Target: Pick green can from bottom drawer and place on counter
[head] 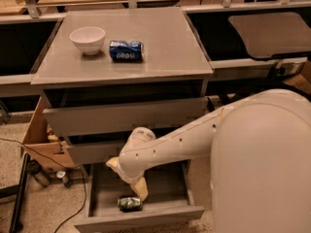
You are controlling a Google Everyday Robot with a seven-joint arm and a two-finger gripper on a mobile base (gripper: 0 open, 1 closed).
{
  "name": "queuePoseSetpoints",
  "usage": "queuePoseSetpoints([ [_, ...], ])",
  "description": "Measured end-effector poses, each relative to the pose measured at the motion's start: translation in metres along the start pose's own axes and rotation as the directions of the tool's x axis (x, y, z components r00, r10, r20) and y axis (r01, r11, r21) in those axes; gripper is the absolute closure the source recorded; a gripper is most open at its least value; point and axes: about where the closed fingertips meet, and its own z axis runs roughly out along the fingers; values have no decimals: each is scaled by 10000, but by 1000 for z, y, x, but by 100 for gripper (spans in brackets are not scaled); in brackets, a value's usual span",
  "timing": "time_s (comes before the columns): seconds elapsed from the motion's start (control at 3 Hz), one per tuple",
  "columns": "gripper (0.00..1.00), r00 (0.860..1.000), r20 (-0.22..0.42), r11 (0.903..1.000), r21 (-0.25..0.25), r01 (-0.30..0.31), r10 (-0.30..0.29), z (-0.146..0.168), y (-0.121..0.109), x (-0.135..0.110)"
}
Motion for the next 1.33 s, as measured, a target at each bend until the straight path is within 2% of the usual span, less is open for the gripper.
queuePoseSetpoints([
  [0.33, 0, 9952, 114, 9949, 281, 970, -973, 95, -36, -1],
  [0.67, 0, 9879, 152, 9874, 394, 1534, -1541, 154, -56, 5],
  [1.0, 0, 9813, 179, 9813, 213, 1911, -1914, 205, -60, 13],
  [1.33, 0, 9782, 314, 9783, -230, 2059, -2051, 251, -50, 16],
])
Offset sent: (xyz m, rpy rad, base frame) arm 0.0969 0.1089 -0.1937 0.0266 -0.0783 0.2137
